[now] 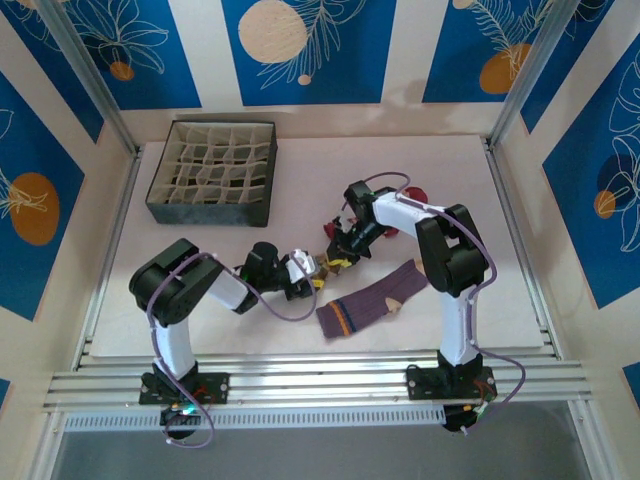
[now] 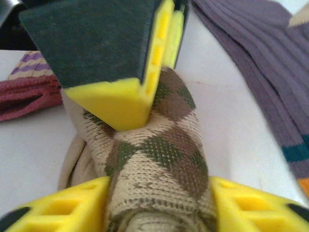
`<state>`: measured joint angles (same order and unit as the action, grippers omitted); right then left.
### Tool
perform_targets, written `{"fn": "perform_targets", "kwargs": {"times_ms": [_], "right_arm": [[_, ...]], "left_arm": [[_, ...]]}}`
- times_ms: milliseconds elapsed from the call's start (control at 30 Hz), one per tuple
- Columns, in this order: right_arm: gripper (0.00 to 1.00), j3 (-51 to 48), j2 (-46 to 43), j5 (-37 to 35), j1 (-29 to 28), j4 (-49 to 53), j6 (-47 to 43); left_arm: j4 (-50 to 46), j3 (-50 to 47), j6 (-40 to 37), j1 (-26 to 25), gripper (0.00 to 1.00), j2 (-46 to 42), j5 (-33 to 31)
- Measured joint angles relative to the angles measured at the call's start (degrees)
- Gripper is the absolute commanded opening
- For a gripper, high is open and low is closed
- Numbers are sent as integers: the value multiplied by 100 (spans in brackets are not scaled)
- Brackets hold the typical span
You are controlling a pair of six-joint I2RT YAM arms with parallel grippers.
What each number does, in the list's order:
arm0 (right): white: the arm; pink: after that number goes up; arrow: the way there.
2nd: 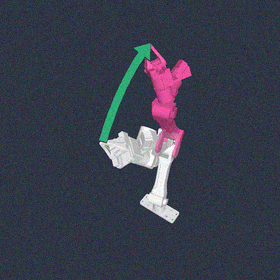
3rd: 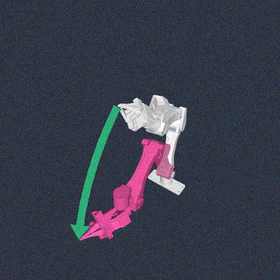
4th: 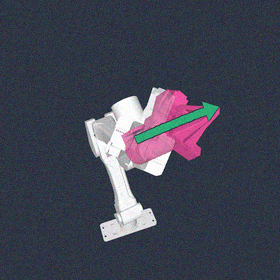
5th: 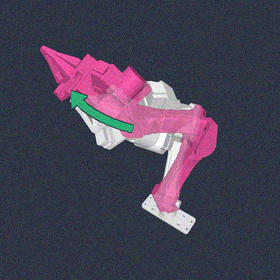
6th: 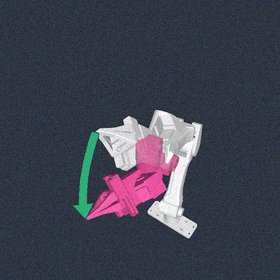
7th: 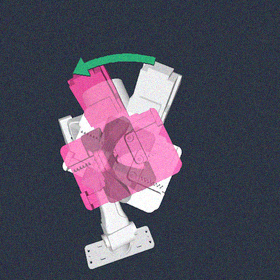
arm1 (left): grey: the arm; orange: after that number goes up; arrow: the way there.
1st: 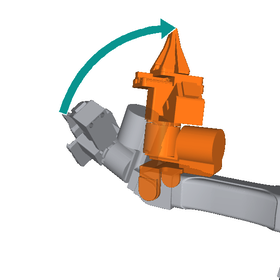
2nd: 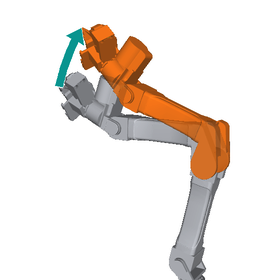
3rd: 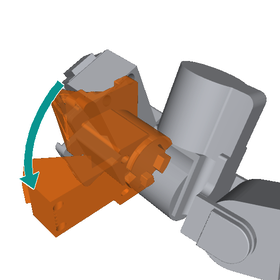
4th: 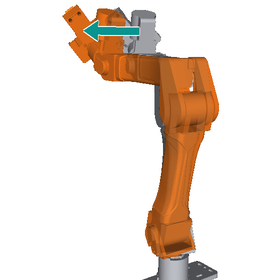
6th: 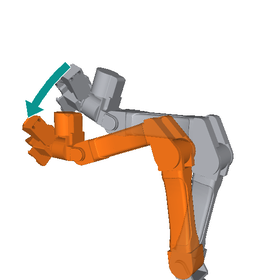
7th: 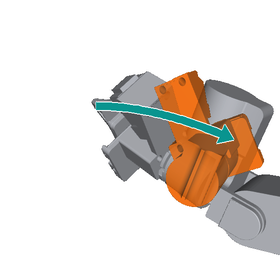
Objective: Roll the socks
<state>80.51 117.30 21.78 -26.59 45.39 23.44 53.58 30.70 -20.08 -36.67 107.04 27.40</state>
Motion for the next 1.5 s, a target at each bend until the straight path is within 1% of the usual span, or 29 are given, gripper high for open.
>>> {"fn": "perform_targets", "kwargs": {"times_ms": [33, 67, 167, 233, 433, 600, 667, 767, 867, 1000, 1133, 1267, 1500], "right_arm": [[35, 0, 0, -7, -4, 0, -28], [44, 0, 0, -48, -2, 9, -31], [55, -87, -79, -221, 0, -46, -120], [58, -260, -264, -367, -7, -181, -151], [59, -997, -1513, -575, -59, -518, -614], [59, -1513, -2378, -964, -136, -1172, -1211], [59, -1803, -2638, -1233, -299, -1508, -1561], [61, -2256, -2949, -1563, -695, -1947, -2253], [63, -2647, -3099, -1921, -1117, -2404, -3110], [64, -3163, -3126, -2656, -1646, -3060, -4253], [66, -3650, -3115, -3250, -2037, -3882, -5248], [66, -3825, -2852, -3698, -2269, -4505, -6067], [66, -3823, -2387, -4155, -2363, -5235, -6865]], "left_arm": [[20, 0, 33, 2, 0, 2, 24], [52, 0, 74, 13, 0, 0, 55], [63, -7, 245, 63, 0, -4, 138], [33, -9, 457, 133, 0, -9, 225], [-402, 127, 1060, 299, 0, -92, 590], [-872, 332, 1488, 481, 0, -92, 1008], [-1054, 400, 1644, 564, 0, -92, 1191], [-1445, 527, 1843, 697, 0, -125, 1469], [-1845, 651, 2000, 817, 0, -153, 1705], [-2304, 769, 2177, 968, 0, -162, 2031], [-2929, 999, 2302, 1062, 0, -153, 2319], [-3530, 1272, 2371, 1123, 0, -85, 2487], [-3960, 1373, 2481, 1259, 0, -76, 2638]]}}
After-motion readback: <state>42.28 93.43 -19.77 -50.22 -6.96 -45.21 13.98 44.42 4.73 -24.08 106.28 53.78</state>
